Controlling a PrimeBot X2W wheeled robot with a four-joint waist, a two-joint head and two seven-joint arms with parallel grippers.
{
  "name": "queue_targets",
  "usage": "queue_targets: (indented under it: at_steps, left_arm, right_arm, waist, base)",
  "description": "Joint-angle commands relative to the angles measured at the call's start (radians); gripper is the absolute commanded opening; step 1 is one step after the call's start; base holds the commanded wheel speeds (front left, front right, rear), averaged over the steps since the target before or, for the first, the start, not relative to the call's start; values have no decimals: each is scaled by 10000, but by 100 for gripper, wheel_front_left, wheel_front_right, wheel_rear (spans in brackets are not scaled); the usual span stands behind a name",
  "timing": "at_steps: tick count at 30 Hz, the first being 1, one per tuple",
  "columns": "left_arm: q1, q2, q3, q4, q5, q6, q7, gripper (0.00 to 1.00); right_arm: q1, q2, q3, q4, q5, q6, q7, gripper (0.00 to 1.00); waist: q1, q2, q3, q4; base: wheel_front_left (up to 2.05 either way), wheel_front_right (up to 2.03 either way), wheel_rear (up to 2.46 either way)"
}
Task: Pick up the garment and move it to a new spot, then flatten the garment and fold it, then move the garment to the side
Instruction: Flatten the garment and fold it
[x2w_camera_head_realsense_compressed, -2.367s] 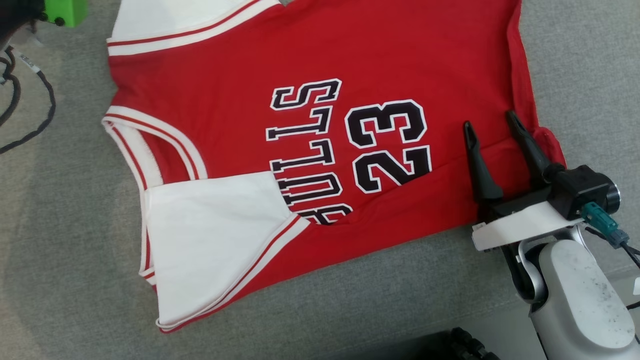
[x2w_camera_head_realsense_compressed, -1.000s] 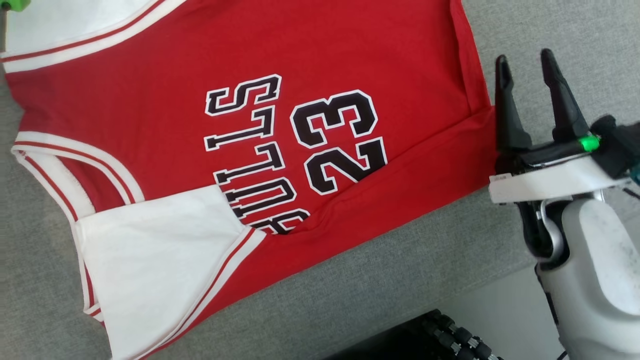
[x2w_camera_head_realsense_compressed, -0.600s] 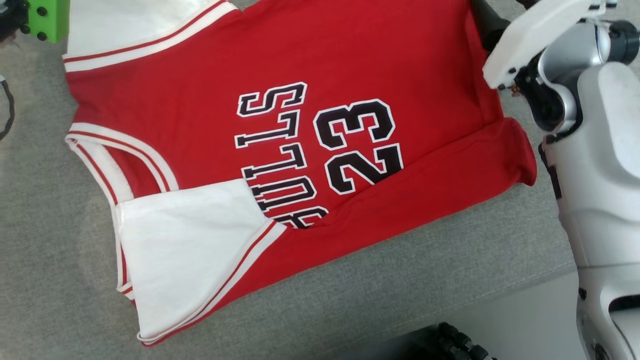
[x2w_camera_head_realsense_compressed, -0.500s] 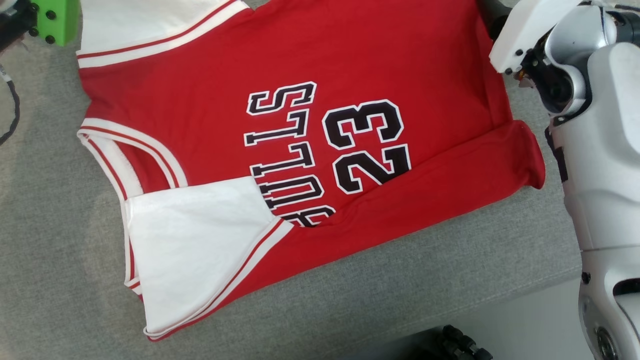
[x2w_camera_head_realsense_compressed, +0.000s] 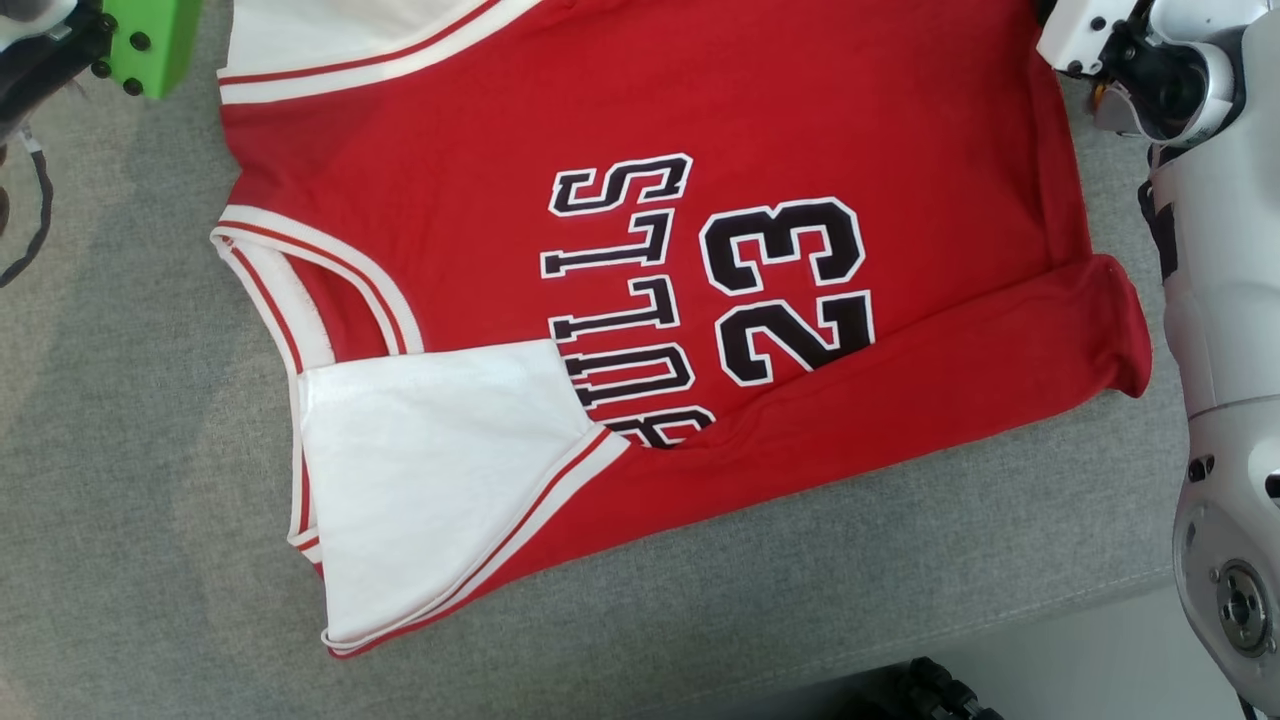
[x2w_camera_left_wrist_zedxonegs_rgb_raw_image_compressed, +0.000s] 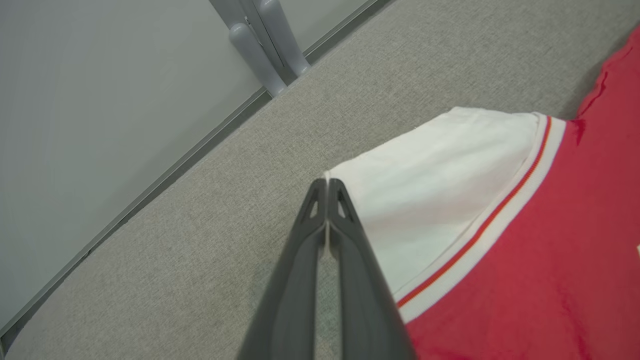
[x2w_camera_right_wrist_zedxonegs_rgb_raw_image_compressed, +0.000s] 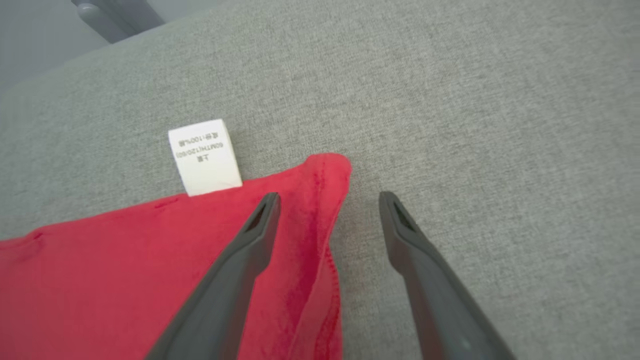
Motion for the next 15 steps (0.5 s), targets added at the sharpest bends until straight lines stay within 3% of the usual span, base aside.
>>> queue_targets:
  at_steps: [1,15]
  left_arm:
    - [-156,69,-54,-37,26,-31,-59,0]
    - [-472,214,-221,-89,-60,-31,-470,0]
  right_arm:
    - [-184,-23,-84,126,-75,-4,26,100]
    - [-993,-62,-391,1005,-417,-2,-115,100]
  waist:
    - [0,0,47,57]
    - [0,0,355,337]
  base:
    - [0,0,0]
    - [0,0,0]
